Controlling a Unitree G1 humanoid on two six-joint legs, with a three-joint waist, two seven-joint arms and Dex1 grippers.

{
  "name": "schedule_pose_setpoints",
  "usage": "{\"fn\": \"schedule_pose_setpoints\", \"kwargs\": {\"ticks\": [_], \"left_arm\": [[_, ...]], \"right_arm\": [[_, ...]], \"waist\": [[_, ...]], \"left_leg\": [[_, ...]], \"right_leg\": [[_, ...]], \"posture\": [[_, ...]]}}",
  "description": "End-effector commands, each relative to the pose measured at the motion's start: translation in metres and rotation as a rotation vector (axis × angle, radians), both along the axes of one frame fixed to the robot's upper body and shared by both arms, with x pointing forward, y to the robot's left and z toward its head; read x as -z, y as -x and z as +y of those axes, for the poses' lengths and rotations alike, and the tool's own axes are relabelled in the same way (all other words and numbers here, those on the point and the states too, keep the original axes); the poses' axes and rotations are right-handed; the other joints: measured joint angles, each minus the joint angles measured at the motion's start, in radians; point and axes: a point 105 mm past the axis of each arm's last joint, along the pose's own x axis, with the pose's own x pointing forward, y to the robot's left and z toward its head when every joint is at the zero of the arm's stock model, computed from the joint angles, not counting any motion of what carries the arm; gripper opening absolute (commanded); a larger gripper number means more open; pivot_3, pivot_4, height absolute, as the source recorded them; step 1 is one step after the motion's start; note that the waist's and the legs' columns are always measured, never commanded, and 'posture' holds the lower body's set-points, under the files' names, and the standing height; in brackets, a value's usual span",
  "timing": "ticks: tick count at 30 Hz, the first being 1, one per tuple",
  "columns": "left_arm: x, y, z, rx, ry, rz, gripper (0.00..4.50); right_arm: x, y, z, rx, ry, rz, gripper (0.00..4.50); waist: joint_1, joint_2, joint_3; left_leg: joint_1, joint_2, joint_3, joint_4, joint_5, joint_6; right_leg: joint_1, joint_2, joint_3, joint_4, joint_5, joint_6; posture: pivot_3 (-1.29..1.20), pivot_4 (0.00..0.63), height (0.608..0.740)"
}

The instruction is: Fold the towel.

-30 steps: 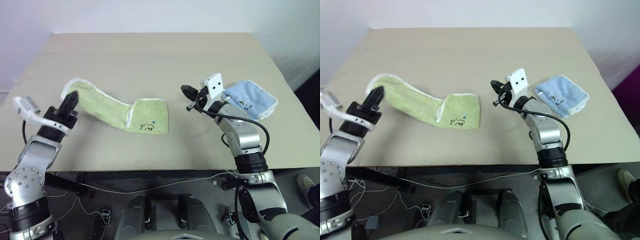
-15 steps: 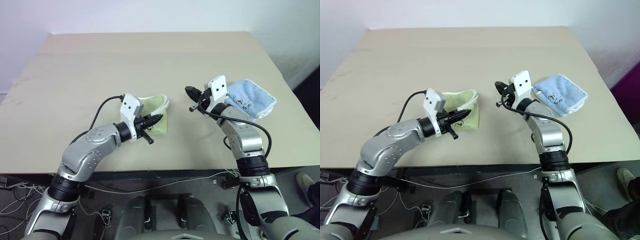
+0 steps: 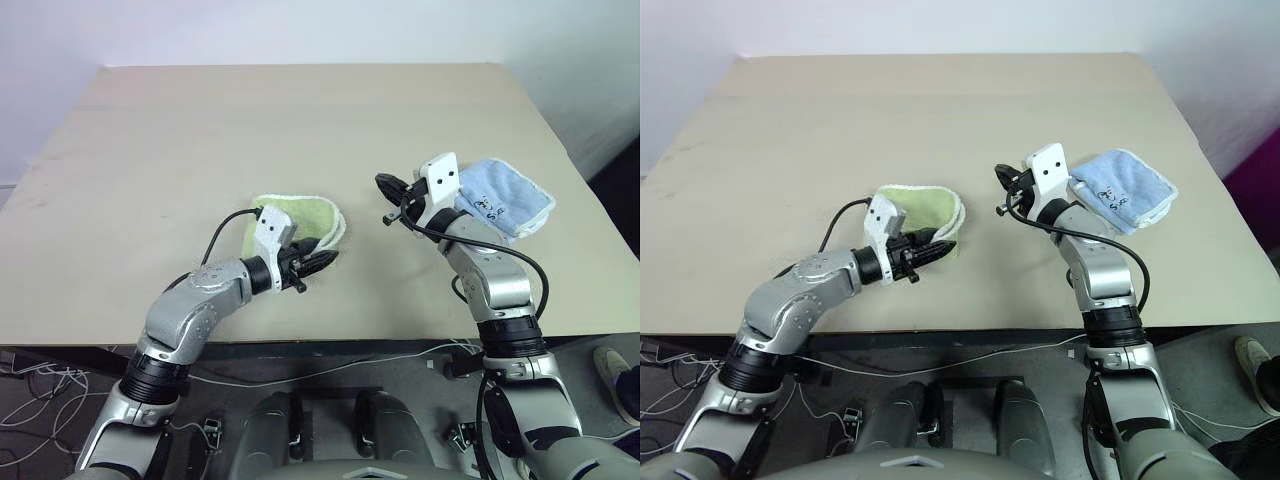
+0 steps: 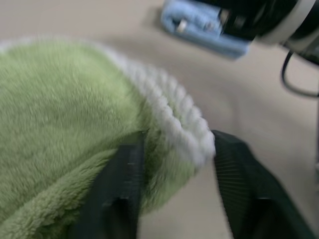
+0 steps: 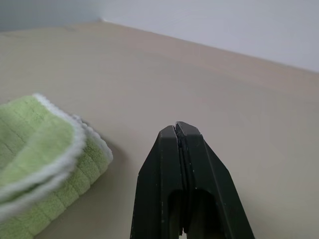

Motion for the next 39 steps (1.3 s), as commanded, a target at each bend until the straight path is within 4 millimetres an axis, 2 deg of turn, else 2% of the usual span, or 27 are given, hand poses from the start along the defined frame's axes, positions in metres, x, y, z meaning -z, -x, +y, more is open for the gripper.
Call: {"fn": "schedule_pose_setpoints", "kwargs": {"ticks": [1, 3, 4, 6, 8, 10, 12, 17, 23, 27, 30, 32, 35, 39], "left_arm": [[-0.024, 0.008, 0.011, 0.001, 0.086, -0.052, 3.52], [-0.033, 0.008, 0.027, -0.050, 0.108, -0.082, 4.24], [-0.041, 0.002, 0.042, -0.120, 0.126, -0.105, 4.49], [-0.050, -0.008, 0.065, -0.229, 0.133, -0.145, 4.49], [-0.050, -0.019, 0.083, -0.329, 0.073, -0.177, 4.49], [-0.045, -0.031, 0.099, -0.421, 0.015, -0.202, 4.49], [-0.043, -0.036, 0.103, -0.450, 0.010, -0.214, 3.89], [-0.030, -0.037, 0.082, -0.374, 0.007, -0.204, 2.15], [-0.001, -0.036, 0.073, -0.318, -0.054, -0.140, 0.04], [0.040, -0.037, 0.074, -0.315, -0.176, -0.047, 0.04], [0.063, -0.038, 0.080, -0.323, -0.258, -0.010, 0.04], [0.070, -0.037, 0.082, -0.323, -0.271, -0.001, 0.04], [0.060, -0.036, 0.079, -0.318, -0.198, -0.018, 0.04], [0.013, -0.033, 0.084, -0.352, 0.109, -0.047, 0.04]], "right_arm": [[-0.018, 0.005, 0.002, -0.013, -0.005, -0.064, 0.00], [-0.019, 0.006, 0.005, -0.025, -0.004, -0.065, 0.00], [-0.020, 0.007, 0.008, -0.038, -0.004, -0.064, 0.00], [-0.021, 0.008, 0.013, -0.062, -0.009, -0.061, 0.00], [-0.020, 0.010, 0.020, -0.091, -0.016, -0.053, 0.00], [-0.016, 0.013, 0.037, -0.151, -0.015, -0.034, 0.00], [-0.013, 0.016, 0.050, -0.194, -0.016, -0.018, 0.00], [0.006, 0.023, 0.083, -0.285, -0.024, 0.058, 0.00], [0.038, 0.024, 0.099, -0.306, -0.014, 0.170, 0.00], [0.073, 0.025, 0.100, -0.290, 0.048, 0.264, 0.00], [0.089, 0.024, 0.098, -0.272, 0.065, 0.309, 0.00], [0.095, 0.025, 0.096, -0.264, 0.072, 0.320, 0.00], [0.092, 0.026, 0.095, -0.263, 0.060, 0.304, 0.00], [0.061, 0.027, 0.090, -0.273, -0.008, 0.193, 0.00]], "waist": [[0.000, 0.000, 0.000], [0.000, 0.000, 0.000], [0.000, 0.000, 0.000], [0.000, 0.000, 0.000], [0.000, 0.000, 0.000], [0.001, 0.000, 0.000], [0.001, 0.000, 0.000], [0.002, 0.000, 0.000], [-0.001, 0.000, 0.000], [-0.001, 0.000, 0.000], [-0.001, 0.000, -0.001], [-0.001, 0.000, -0.001], [-0.001, 0.000, -0.002], [-0.001, 0.000, -0.001]], "left_leg": [[0.000, 0.000, 0.000, 0.000, 0.000, 0.000], [0.000, 0.000, 0.000, 0.000, 0.000, 0.000], [0.000, 0.000, 0.000, 0.000, 0.000, 0.000], [0.000, 0.000, 0.000, 0.000, 0.000, 0.000], [0.000, 0.000, 0.000, 0.000, 0.000, 0.000], [0.000, 0.000, 0.000, 0.000, 0.000, 0.000], [0.000, 0.000, 0.000, 0.000, 0.000, 0.000], [0.000, 0.000, 0.000, 0.000, 0.000, 0.000], [0.000, 0.000, 0.000, 0.000, 0.000, 0.000], [0.000, 0.000, 0.000, 0.000, 0.000, 0.000], [0.000, 0.000, 0.000, 0.000, 0.000, 0.000], [0.001, 0.000, 0.000, 0.000, 0.000, 0.000], [0.004, 0.000, 0.000, 0.000, -0.001, 0.000], [0.003, 0.000, 0.000, 0.000, -0.001, 0.000]], "right_leg": [[0.000, 0.000, 0.000, 0.000, 0.000, 0.000], [0.000, 0.000, 0.000, 0.000, 0.000, 0.000], [0.000, 0.000, 0.000, 0.000, 0.000, 0.000], [0.000, 0.000, 0.000, 0.000, 0.000, 0.000], [0.000, 0.000, 0.000, 0.000, 0.000, 0.000], [0.000, 0.000, 0.000, 0.000, 0.000, 0.000], [0.000, 0.000, -0.001, 0.000, 0.000, 0.000], [0.000, 0.000, -0.001, 0.000, 0.000, 0.000], [0.000, 0.000, -0.001, 0.000, 0.000, 0.000], [0.000, 0.000, -0.001, 0.000, 0.000, 0.000], [0.000, 0.000, -0.001, 0.000, 0.000, 0.000], [0.001, 0.000, -0.001, 0.000, 0.000, 0.000], [0.003, 0.000, -0.001, 0.001, 0.000, 0.000], [0.002, -0.003, 0.000, 0.001, 0.000, 0.000]], "posture": [[0.00, 0.150, 0.740], [0.00, 0.150, 0.740], [0.00, 0.150, 0.740], [0.00, 0.150, 0.740], [0.00, 0.150, 0.740], [0.00, 0.150, 0.740], [0.00, 0.150, 0.740], [0.00, 0.150, 0.740], [0.00, 0.150, 0.740], [0.00, 0.150, 0.740], [0.00, 0.150, 0.740], [0.00, 0.150, 0.740], [0.00, 0.150, 0.740], [0.00, 0.150, 0.740]]}}
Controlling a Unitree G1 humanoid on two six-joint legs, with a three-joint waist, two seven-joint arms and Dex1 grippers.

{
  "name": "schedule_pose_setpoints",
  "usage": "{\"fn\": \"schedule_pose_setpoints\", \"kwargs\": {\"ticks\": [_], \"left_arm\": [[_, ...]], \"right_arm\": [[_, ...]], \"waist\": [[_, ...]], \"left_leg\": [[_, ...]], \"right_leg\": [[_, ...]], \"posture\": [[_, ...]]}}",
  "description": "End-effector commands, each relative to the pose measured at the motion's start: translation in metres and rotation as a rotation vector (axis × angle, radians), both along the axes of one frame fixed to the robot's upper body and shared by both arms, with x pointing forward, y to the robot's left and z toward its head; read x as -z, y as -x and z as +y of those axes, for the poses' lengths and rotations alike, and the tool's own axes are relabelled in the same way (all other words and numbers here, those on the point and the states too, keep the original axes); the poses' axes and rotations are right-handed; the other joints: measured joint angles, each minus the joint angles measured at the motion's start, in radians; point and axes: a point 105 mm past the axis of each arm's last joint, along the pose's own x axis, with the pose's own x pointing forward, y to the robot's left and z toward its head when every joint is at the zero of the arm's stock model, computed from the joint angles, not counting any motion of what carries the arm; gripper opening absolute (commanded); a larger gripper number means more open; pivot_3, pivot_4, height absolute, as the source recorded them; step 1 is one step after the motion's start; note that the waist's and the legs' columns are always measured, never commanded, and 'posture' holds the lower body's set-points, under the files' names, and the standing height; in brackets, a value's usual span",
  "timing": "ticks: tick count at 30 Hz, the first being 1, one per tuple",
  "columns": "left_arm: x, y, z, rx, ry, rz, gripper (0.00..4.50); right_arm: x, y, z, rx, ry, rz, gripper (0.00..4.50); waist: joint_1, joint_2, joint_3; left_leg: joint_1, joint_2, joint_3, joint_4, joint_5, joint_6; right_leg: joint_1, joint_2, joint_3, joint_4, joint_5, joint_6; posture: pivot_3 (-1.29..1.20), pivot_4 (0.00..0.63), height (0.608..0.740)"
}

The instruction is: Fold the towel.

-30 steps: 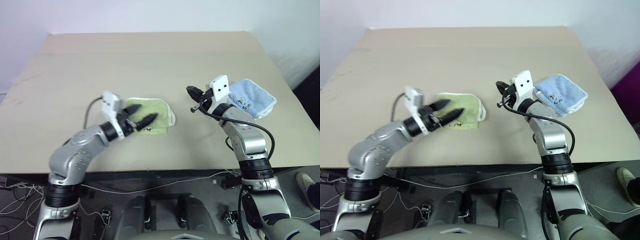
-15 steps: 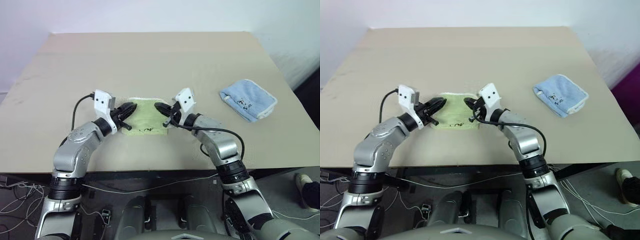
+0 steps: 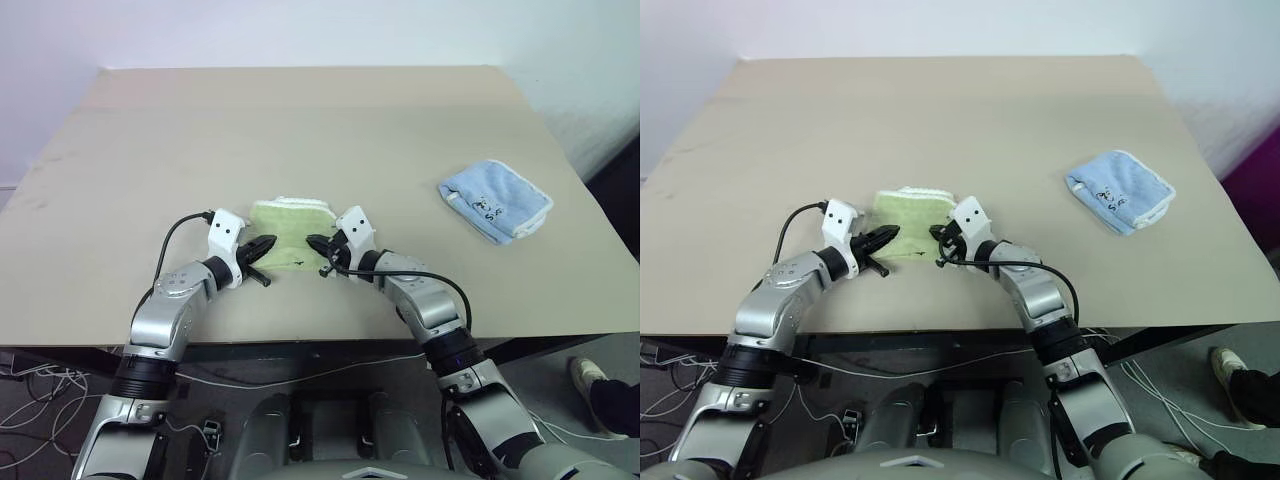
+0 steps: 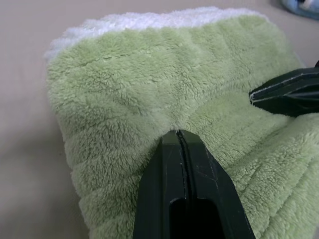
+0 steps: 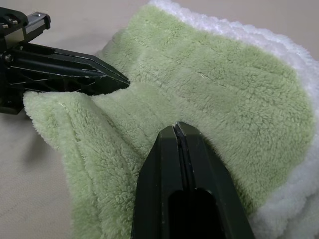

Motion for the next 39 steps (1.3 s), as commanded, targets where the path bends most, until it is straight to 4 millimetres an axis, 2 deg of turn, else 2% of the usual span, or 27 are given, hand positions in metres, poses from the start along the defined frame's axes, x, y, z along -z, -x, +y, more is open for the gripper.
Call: {"fn": "schedule_pose_setpoints", "kwargs": {"ticks": [1, 4, 6, 9, 12, 16, 20, 21, 26, 30, 33, 39], "left_arm": [[-0.040, 0.004, 0.017, -0.044, 0.228, -0.062, 0.04], [-0.063, 0.007, 0.045, -0.122, 0.407, -0.058, 0.04], [-0.069, 0.011, 0.064, -0.162, 0.488, -0.030, 0.04], [-0.066, 0.016, 0.078, -0.184, 0.583, 0.063, 0.61], [-0.056, 0.020, 0.076, -0.154, 0.647, 0.163, 1.59], [-0.031, 0.018, 0.067, -0.147, 0.723, 0.318, 2.97], [-0.008, 0.016, 0.049, -0.136, 0.714, 0.453, 4.31], [-0.005, 0.016, 0.045, -0.131, 0.706, 0.473, 4.47], [0.003, 0.012, 0.030, -0.096, 0.720, 0.545, 4.47], [0.006, 0.021, 0.004, -0.001, 0.708, 0.603, 4.47], [0.005, 0.026, -0.007, 0.040, 0.706, 0.624, 4.47], [0.005, 0.028, -0.013, 0.051, 0.705, 0.638, 4.47]], "right_arm": [[-0.030, 0.001, -0.008, 0.005, -0.069, -0.102, 0.00], [-0.051, 0.002, -0.019, 0.019, -0.083, -0.176, 0.00], [-0.061, 0.002, -0.028, 0.033, -0.084, -0.212, 0.00], [-0.071, 0.002, -0.037, 0.054, -0.074, -0.249, 0.00], [-0.078, -0.001, -0.044, 0.079, -0.066, -0.275, 0.00], [-0.083, -0.003, -0.048, 0.099, -0.068, -0.292, 0.00], [-0.082, -0.004, -0.049, 0.110, -0.067, -0.291, 0.00], [-0.081, -0.004, -0.049, 0.114, -0.065, -0.289, 0.00], [-0.080, -0.002, -0.052, 0.130, -0.065, -0.286, 0.00], [-0.080, -0.002, -0.056, 0.145, -0.064, -0.289, 0.00], [-0.081, -0.002, -0.056, 0.148, -0.065, -0.289, 0.00], [-0.081, -0.001, -0.057, 0.147, -0.063, -0.288, 0.00]], "waist": [[0.000, -0.001, 0.000], [-0.002, -0.001, 0.001], [-0.002, -0.001, 0.001], [0.000, -0.001, 0.001], [0.002, -0.001, 0.001], [0.000, -0.001, 0.001], [-0.001, -0.001, 0.001], [0.000, -0.001, 0.001], [0.009, -0.001, 0.000], [0.021, -0.001, 0.000], [0.026, -0.001, 0.000], [0.027, -0.001, 0.000]], "left_leg": [[-0.001, 0.000, 0.000, 0.000, 0.000, 0.000], [-0.002, 0.000, -0.001, 0.000, 0.000, 0.000], [-0.002, 0.000, -0.001, 0.000, 0.000, 0.000], [-0.002, 0.000, -0.001, 0.000, 0.000, 0.000], [-0.002, -0.001, -0.001, 0.001, 0.000, 0.000], [-0.002, -0.001, -0.001, 0.001, 0.000, 0.000], [-0.002, -0.001, -0.001, 0.001, 0.001, 0.000], [-0.002, -0.001, -0.001, 0.001, 0.001, 0.000], [0.000, -0.001, -0.001, 0.001, 0.001, 0.000], [0.000, -0.002, -0.001, 0.001, 0.001, 0.000], [0.000, -0.002, -0.001, 0.001, 0.000, 0.000], [0.000, -0.003, -0.001, 0.001, 0.000, 0.000]], "right_leg": [[0.000, 0.000, 0.000, 0.000, 0.000, 0.000], [-0.002, -0.001, 0.000, 0.000, 0.000, 0.000], [-0.001, -0.001, 0.000, 0.000, 0.000, 0.000], [-0.001, 0.002, 0.000, 0.000, 0.000, 0.000], [0.000, 0.002, -0.001, 0.000, 0.000, 0.000], [0.000, 0.003, -0.001, 0.000, 0.000, 0.000], [0.000, 0.003, -0.001, 0.000, 0.000, 0.000], [0.000, 0.003, -0.001, 0.000, 0.000, 0.000], [0.001, 0.002, -0.001, 0.000, 0.000, 0.000], [0.001, 0.002, -0.001, 0.000, 0.000, 0.000], [0.001, 0.001, -0.001, 0.000, 0.000, 0.000], [0.001, 0.000, -0.001, 0.000, 0.000, 0.000]], "posture": [[0.00, 0.150, 0.740], [0.00, 0.150, 0.740], [0.00, 0.150, 0.740], [0.00, 0.150, 0.740], [0.00, 0.150, 0.740], [0.00, 0.150, 0.740], [0.00, 0.150, 0.740], [0.00, 0.150, 0.740], [0.00, 0.150, 0.740], [0.00, 0.150, 0.740], [0.00, 0.150, 0.740], [0.00, 0.150, 0.740]]}}
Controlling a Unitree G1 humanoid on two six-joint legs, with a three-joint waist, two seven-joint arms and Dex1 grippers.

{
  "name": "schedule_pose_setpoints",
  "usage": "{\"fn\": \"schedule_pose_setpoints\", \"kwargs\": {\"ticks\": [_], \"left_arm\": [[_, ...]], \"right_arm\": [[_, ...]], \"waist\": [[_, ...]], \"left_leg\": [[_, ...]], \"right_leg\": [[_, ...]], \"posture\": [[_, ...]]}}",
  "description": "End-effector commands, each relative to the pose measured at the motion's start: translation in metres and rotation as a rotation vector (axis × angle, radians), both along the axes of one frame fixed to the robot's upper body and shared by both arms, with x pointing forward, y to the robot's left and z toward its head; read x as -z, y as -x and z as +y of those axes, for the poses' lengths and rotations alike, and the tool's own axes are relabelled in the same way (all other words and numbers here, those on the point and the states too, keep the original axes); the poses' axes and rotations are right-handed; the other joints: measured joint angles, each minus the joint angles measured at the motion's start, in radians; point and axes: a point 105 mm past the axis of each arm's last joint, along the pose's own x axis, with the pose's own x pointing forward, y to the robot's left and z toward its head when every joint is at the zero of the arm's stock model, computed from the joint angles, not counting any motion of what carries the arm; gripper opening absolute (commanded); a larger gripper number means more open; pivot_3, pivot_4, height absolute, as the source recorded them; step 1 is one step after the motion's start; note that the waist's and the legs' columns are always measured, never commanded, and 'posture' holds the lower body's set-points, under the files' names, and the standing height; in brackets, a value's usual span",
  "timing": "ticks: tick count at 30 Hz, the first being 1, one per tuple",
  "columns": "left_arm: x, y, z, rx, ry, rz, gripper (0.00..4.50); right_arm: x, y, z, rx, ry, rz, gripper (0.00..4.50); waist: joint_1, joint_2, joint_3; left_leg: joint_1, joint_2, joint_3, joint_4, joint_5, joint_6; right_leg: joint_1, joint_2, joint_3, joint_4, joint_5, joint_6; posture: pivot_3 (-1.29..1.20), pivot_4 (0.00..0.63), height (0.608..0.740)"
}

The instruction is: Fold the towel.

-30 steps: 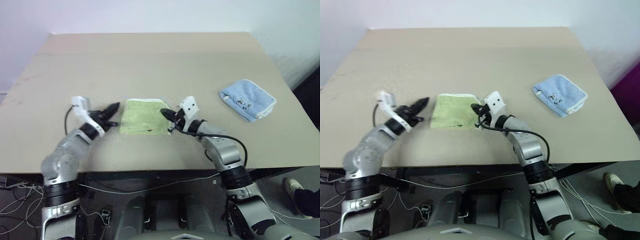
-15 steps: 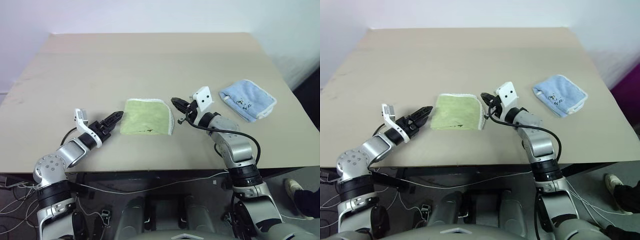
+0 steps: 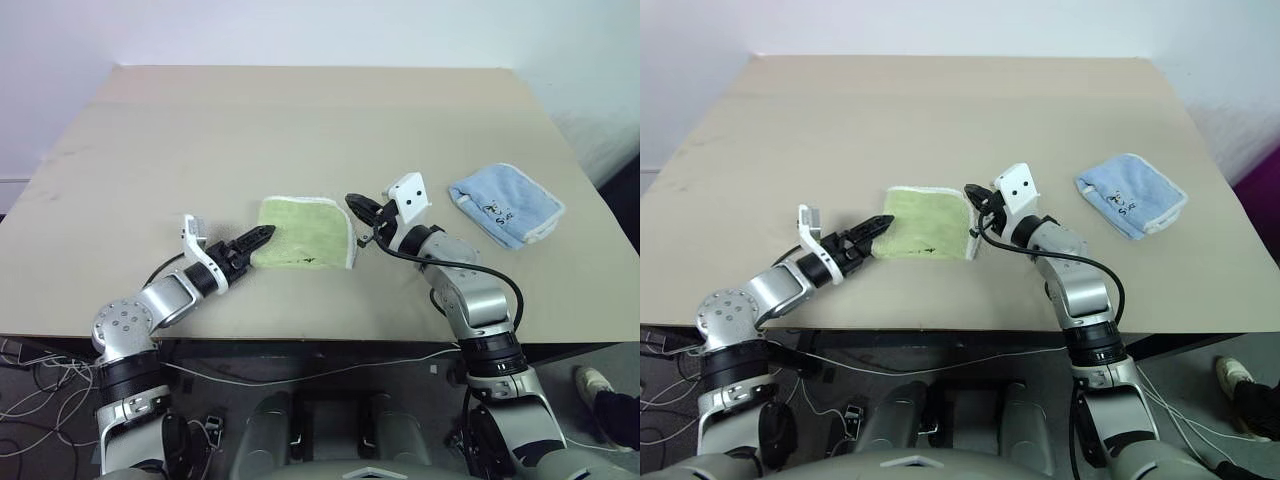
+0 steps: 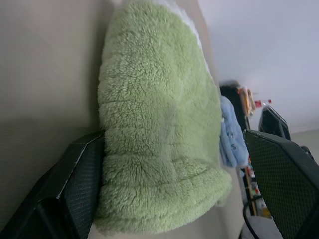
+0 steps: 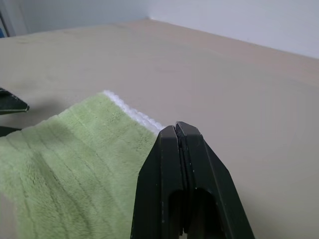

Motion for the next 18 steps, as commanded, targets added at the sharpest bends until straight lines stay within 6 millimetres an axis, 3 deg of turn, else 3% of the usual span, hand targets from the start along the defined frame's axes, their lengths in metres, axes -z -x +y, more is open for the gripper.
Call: {"fn": "schedule_pose_setpoints", "kwargs": {"ticks": [1, 2, 5, 16, 18], "left_arm": [[0.0131, 0.0101, -0.0207, 0.093, 0.004, 0.064, 4.47], [0.0131, 0.0101, -0.0212, 0.092, 0.007, 0.066, 4.47], [0.0134, 0.0111, -0.0231, 0.091, 0.013, 0.069, 3.82], [0.0156, 0.0121, -0.0214, 0.067, 0.033, 0.076, 0.20], [0.0155, 0.0125, -0.0208, 0.063, 0.036, 0.075, 0.03]], "right_arm": [[-0.0182, 0.0039, -0.0007, -0.007, -0.022, -0.065, 0.00], [-0.0182, 0.0038, -0.0004, -0.008, -0.022, -0.065, 0.00], [-0.0190, 0.0035, 0.0012, -0.012, -0.022, -0.066, 0.00], [-0.0203, 0.0025, 0.0031, -0.015, -0.023, -0.071, 0.00], [-0.0208, 0.0029, 0.0033, -0.015, -0.023, -0.072, 0.00]], "waist": [[0.000, 0.000, 0.000], [0.000, 0.000, 0.000], [0.000, 0.000, 0.000], [-0.001, 0.000, 0.000], [0.000, 0.000, 0.000]], "left_leg": [[0.000, 0.000, 0.000, 0.000, 0.000, 0.000], [0.000, 0.000, 0.000, 0.000, 0.000, 0.000], [0.000, 0.000, 0.000, 0.000, 0.000, 0.000], [0.000, 0.000, 0.000, 0.000, 0.000, 0.000], [0.000, 0.000, 0.000, 0.000, 0.000, 0.000]], "right_leg": [[0.000, 0.000, 0.000, 0.000, 0.000, 0.000], [0.000, 0.000, 0.000, 0.000, 0.000, 0.000], [0.000, 0.000, 0.000, 0.000, 0.000, 0.000], [0.000, 0.000, 0.000, 0.000, 0.000, 0.000], [0.000, -0.001, 0.000, 0.000, 0.000, 0.000]], "posture": [[0.00, 0.150, 0.740], [0.00, 0.150, 0.740], [0.00, 0.150, 0.740], [0.00, 0.150, 0.740], [0.00, 0.150, 0.740]]}}
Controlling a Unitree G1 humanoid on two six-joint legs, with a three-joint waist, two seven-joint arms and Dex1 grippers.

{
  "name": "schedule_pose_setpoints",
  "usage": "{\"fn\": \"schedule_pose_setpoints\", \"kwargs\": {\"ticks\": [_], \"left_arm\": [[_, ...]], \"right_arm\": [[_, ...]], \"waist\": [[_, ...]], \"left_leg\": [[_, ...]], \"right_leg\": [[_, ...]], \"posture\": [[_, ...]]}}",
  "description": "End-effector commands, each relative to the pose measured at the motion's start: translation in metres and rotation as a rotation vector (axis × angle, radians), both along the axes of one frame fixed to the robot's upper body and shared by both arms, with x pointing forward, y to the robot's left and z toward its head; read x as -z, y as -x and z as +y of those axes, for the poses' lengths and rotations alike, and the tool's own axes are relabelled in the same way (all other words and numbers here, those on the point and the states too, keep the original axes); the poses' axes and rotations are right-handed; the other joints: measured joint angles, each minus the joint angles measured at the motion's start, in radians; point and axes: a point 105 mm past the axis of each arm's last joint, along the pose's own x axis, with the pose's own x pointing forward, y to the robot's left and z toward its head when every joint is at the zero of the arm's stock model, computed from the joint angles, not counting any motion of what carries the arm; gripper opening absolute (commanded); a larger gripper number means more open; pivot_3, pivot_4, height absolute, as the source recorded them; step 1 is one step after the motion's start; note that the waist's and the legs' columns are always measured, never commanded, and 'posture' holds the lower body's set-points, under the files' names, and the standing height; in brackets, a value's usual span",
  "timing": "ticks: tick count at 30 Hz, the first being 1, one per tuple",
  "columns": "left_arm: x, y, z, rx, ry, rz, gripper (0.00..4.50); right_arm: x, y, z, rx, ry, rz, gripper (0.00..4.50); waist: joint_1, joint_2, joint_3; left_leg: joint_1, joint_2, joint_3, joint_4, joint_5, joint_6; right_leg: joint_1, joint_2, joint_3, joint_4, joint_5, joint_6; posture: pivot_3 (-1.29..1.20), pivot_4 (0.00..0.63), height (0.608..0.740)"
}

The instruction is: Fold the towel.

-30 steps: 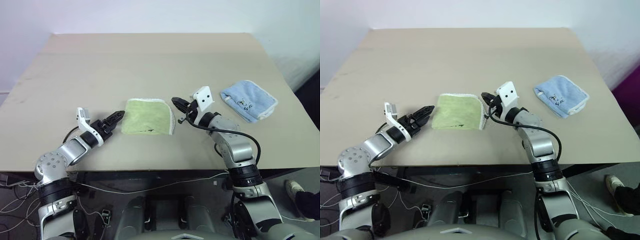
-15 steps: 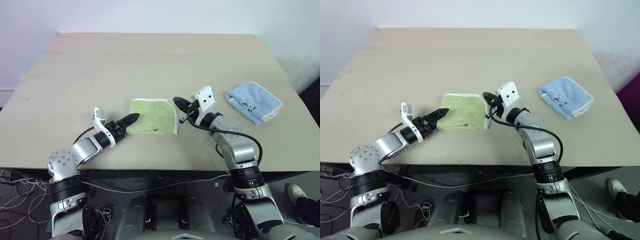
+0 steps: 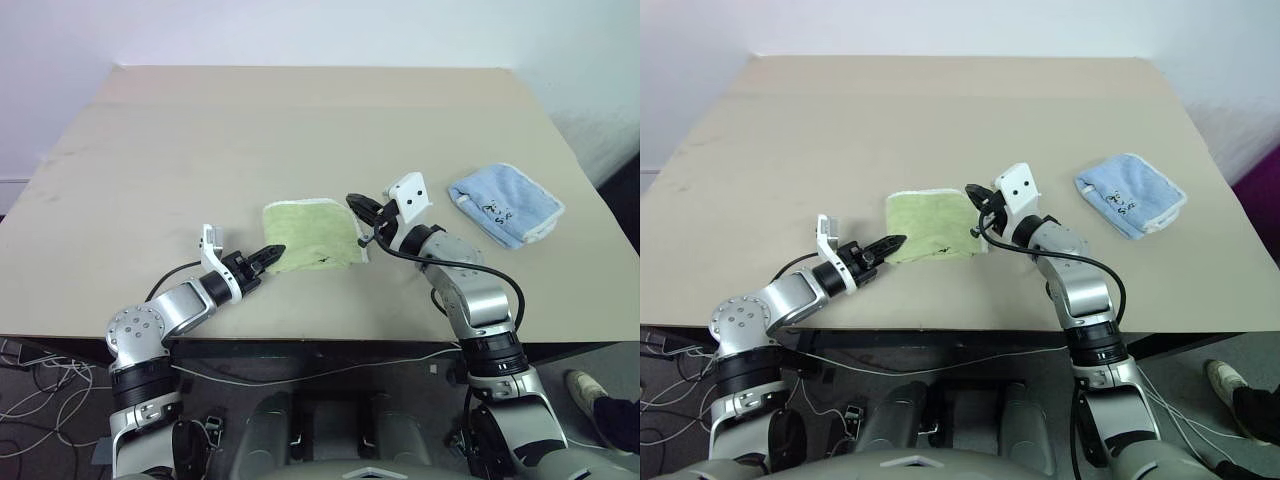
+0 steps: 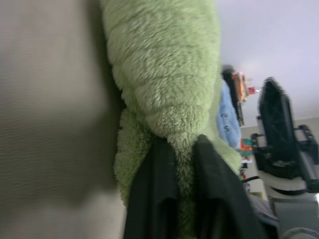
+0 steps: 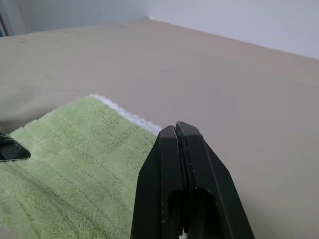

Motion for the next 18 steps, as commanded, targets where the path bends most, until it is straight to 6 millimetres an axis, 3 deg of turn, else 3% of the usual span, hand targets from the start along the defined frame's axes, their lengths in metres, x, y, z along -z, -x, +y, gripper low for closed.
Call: {"fn": "schedule_pose_setpoints", "kwargs": {"ticks": [1, 6, 11, 18], "left_arm": [[0.008, 0.003, -0.004, 0.009, 0.007, 0.032, 0.03], [0.001, -0.003, 0.006, -0.062, 0.037, 0.011, 0.03], [-0.032, -0.028, 0.033, -0.208, 0.037, -0.088, 0.03], [-0.091, -0.072, 0.105, -0.477, 0.002, -0.216, 0.03]], "right_arm": [[-0.021, 0.003, 0.003, -0.014, -0.023, -0.072, 0.00], [-0.022, 0.003, 0.002, -0.011, -0.021, -0.076, 0.00], [-0.025, 0.003, 0.002, -0.011, -0.021, -0.085, 0.00], [-0.028, 0.002, 0.004, -0.017, -0.021, -0.093, 0.00]], "waist": [[0.000, 0.000, 0.000], [0.000, 0.000, 0.000], [-0.004, 0.000, 0.000], [-0.010, -0.001, 0.001]], "left_leg": [[0.000, 0.000, 0.000, 0.000, 0.000, 0.000], [0.000, 0.000, 0.000, 0.000, 0.000, 0.000], [0.000, 0.001, -0.001, 0.000, -0.003, 0.003], [-0.003, 0.001, 0.000, 0.000, 0.001, 0.000]], "right_leg": [[0.000, 0.000, 0.000, 0.000, 0.000, 0.000], [0.000, -0.001, 0.000, 0.000, 0.000, 0.000], [-0.001, -0.001, 0.000, 0.000, 0.000, 0.000], [-0.003, 0.003, -0.001, 0.000, 0.000, 0.000]], "posture": [[0.00, 0.150, 0.740], [0.00, 0.150, 0.740], [0.00, 0.150, 0.740], [0.00, 0.150, 0.740]]}}
